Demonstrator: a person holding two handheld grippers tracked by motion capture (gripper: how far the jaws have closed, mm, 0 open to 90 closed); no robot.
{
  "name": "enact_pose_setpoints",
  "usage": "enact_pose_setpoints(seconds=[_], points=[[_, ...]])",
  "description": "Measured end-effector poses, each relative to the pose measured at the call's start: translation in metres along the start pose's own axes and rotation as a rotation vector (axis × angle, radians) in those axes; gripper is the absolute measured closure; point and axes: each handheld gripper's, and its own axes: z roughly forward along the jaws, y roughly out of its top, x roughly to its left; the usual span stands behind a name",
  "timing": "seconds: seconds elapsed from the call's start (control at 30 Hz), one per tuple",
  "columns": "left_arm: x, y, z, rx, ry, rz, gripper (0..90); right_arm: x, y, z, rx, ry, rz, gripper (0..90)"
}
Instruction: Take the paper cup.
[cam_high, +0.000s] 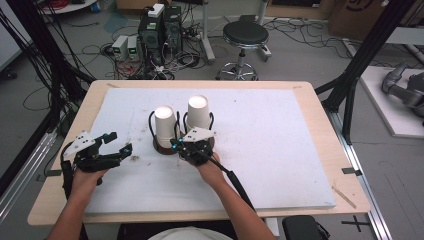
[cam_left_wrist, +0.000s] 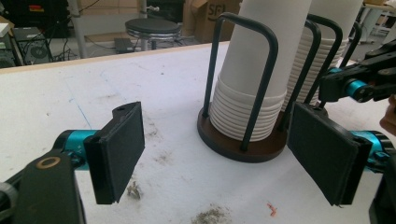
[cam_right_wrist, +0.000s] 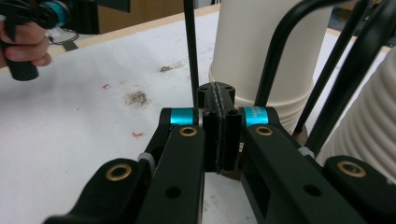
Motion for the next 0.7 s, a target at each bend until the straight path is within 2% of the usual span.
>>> enact_pose_setpoints(seconds=[0.1, 0.33, 0.37, 0.4, 0.47, 0.53, 0.6, 0.7], points=[[0.000, 0.000, 0.000, 0.000, -0.001, -0.001, 19.3, 0.001, -0.003, 0.007, 0.008, -0.012, 0.033, 90.0], [0.000, 0.000, 0.001, 0.001, -0.002, -0.001, 19.3, 0.007, -0.006, 0.018, 0.023, -0.031, 0.041, 90.0], [0.000, 0.000, 0.001, 0.000, -0.002, -0.002, 19.3, 0.007, -0.007, 0.020, 0.024, -0.039, 0.047, 90.0], [0.000, 0.000, 0.001, 0.001, -0.002, -0.001, 19.3, 0.007, -0.008, 0.023, 0.021, -0.047, 0.074, 90.0], [0.000, 0.000, 0.001, 0.001, -0.003, -0.001, 19.3, 0.007, -0.009, 0.026, 0.026, -0.059, 0.083, 90.0], [0.000, 0.000, 0.001, 0.000, -0.003, -0.002, 19.3, 0.008, -0.010, 0.026, 0.027, -0.060, 0.083, 90.0], [0.000, 0.000, 0.001, 0.002, -0.001, -0.002, 19.3, 0.011, -0.009, 0.029, 0.032, -0.087, 0.067, 90.0], [0.000, 0.000, 0.001, 0.002, -0.002, -0.002, 19.3, 0.013, -0.009, 0.032, 0.031, -0.094, 0.076, 90.0]])
